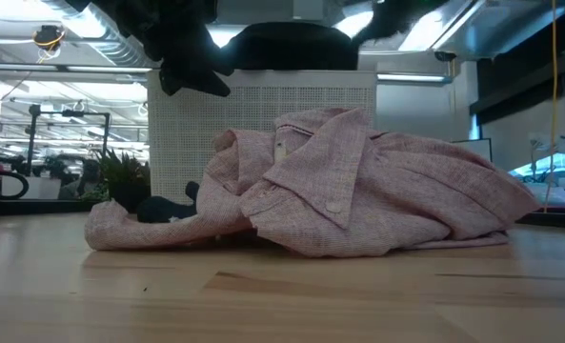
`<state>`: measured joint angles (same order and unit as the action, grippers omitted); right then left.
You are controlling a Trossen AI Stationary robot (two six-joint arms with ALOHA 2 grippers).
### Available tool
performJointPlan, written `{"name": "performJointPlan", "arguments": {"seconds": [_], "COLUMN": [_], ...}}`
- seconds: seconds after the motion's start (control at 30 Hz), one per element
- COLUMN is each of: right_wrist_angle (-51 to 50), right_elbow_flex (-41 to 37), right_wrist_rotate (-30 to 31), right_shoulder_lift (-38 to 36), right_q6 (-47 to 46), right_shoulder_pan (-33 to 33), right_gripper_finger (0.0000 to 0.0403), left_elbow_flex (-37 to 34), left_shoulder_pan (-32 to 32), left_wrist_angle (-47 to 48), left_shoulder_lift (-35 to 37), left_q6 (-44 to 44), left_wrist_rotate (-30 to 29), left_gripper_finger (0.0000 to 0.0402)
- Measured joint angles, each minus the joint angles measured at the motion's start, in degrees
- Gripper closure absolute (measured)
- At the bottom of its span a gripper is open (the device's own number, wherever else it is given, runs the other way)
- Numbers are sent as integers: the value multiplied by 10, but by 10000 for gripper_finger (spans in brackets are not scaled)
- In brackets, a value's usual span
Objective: Sort clothes
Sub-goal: Put the black shirt into the white bin
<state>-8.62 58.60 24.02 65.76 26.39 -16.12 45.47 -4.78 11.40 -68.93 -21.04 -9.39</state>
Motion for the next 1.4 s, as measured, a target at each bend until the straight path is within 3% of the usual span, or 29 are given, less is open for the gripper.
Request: {"name": "performJointPlan", "arguments": {"seconds": [0.23, 0.43, 0.57, 0.73, 0.87, 1.0, 1.2, 1.4], "right_wrist_angle": [59, 10, -46, -222, -344, -405, -275, -184], "right_elbow_flex": [25, 25, 30, 120, 222, 325, 361, 361], "right_wrist_rotate": [-112, -116, -106, -55, -51, -68, -143, -149], "right_shoulder_lift": [51, 118, 127, 124, 124, 122, 129, 211], "right_q6": [-76, -110, -114, -127, -134, -156, -230, -251], "right_shoulder_pan": [0, 0, 0, 0, 0, 0, 0, -5], "right_gripper_finger": [378, 376, 368, 309, 250, 211, 199, 199], "left_elbow_flex": [0, 0, 0, 0, 0, 0, 0, 0], "left_shoulder_pan": [0, 0, 0, 0, 0, 0, 0, 0], "left_wrist_angle": [0, 0, 1, 0, 0, 0, 0, 0], "left_shoulder_lift": [0, 0, 0, 0, 0, 0, 0, 0], "left_q6": [-10, -6, -6, -6, -9, -9, -10, -4], "left_wrist_rotate": [0, 0, 0, 0, 0, 0, 0, 0], "left_gripper_finger": [204, 204, 204, 204, 204, 204, 204, 204]}}
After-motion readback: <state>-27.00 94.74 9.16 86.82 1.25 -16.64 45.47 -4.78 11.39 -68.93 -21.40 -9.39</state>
